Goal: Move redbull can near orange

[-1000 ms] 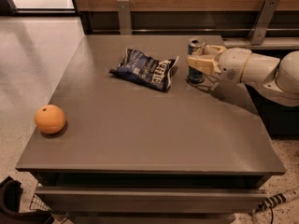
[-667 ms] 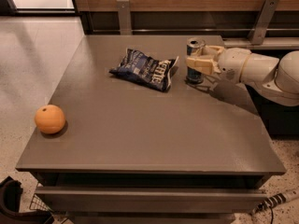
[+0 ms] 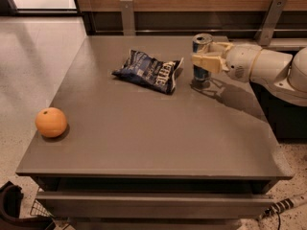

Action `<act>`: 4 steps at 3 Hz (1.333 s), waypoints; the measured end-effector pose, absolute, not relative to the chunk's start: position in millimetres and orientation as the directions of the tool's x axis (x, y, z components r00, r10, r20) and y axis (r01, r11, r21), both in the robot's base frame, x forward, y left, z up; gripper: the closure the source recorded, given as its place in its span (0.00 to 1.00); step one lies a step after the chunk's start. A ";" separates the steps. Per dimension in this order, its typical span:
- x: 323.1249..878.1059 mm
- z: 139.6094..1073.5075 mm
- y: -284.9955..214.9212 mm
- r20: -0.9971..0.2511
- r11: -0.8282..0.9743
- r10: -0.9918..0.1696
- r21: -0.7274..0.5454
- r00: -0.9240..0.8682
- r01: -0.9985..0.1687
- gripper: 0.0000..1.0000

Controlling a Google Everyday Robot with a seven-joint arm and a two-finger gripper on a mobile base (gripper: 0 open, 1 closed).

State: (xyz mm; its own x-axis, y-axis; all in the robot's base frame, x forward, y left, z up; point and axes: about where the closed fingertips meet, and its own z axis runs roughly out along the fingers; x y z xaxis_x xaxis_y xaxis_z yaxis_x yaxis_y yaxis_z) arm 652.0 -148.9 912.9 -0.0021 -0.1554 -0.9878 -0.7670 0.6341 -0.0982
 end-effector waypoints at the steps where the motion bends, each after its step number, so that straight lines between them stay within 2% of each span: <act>1: 623.7 948.5 -135.1 -0.990 0.654 -0.138 -0.087 -0.006 -0.752 1.00; 2: 580.6 974.4 -101.7 -0.997 0.646 -0.078 -0.048 -0.004 -0.762 1.00; 4: 504.2 970.3 1.4 -1.000 0.444 -0.006 0.010 -0.014 -0.896 1.00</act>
Offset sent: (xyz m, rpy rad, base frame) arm -0.1070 0.0729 0.0842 0.1347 -0.0011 0.0011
